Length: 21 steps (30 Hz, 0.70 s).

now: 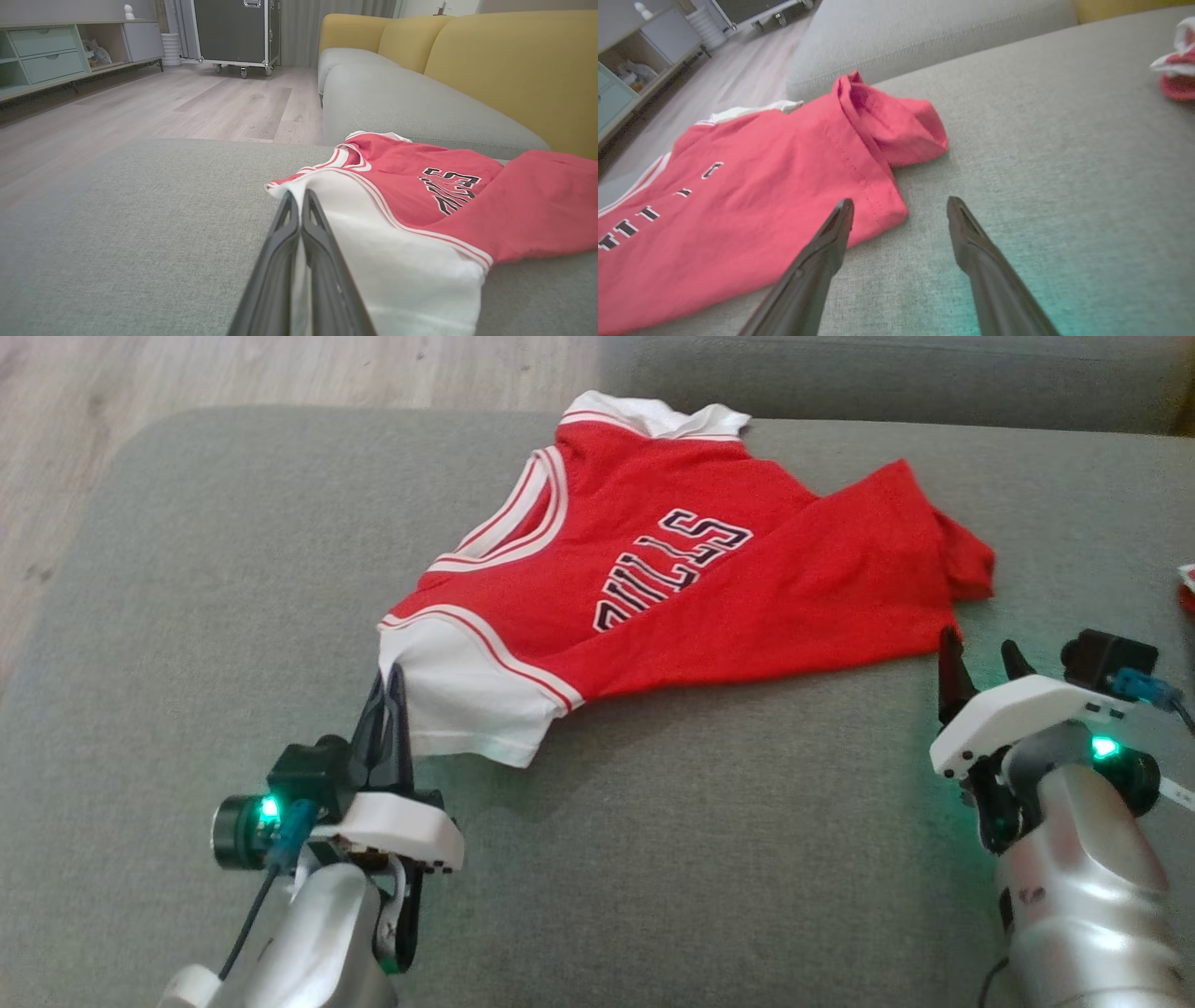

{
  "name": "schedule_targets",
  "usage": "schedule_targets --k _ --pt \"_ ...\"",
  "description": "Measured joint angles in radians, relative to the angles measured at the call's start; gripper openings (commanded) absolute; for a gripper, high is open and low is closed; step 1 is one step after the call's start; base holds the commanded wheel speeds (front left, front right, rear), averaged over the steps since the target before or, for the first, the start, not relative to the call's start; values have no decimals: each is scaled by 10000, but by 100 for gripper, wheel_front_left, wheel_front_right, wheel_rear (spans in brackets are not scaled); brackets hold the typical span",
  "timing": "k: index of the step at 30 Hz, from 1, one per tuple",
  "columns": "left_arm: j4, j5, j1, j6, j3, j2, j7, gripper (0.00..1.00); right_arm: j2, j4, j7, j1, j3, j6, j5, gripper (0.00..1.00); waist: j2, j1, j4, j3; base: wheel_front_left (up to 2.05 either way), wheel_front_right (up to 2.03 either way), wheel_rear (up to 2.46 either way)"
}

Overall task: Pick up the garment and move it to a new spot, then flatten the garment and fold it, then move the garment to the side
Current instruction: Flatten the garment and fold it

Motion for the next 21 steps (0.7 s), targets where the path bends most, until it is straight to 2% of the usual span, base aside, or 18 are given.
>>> schedule_targets --k 7,17,18,19,21 --pt "-332 -144 2 2 -506 -23 0 0 -12 1779 140 -978 -821 0 -1156 100 0 0 433 270 0 0 0" --pt "-479 -297 -1 12 -1016 -29 23 0 -268 3043 -10 -1905 -1710 0 -2153 100 0 0 691 510 0 0 0" --pt "-441 -418 -1 13 -1068 -33 81 0 -311 3233 -10 -2007 -1718 0 -2332 27 0 0 723 506 0 0 0" --pt "-410 -426 -1 19 -1068 -31 88 0 -320 3312 -15 -2034 -1712 0 -2416 0 0 0 732 487 0 0 0" --pt "-332 -472 -2 52 -1060 -31 88 0 -322 3503 -75 -2057 -1710 0 -2474 0 0 0 725 411 0 0 0"
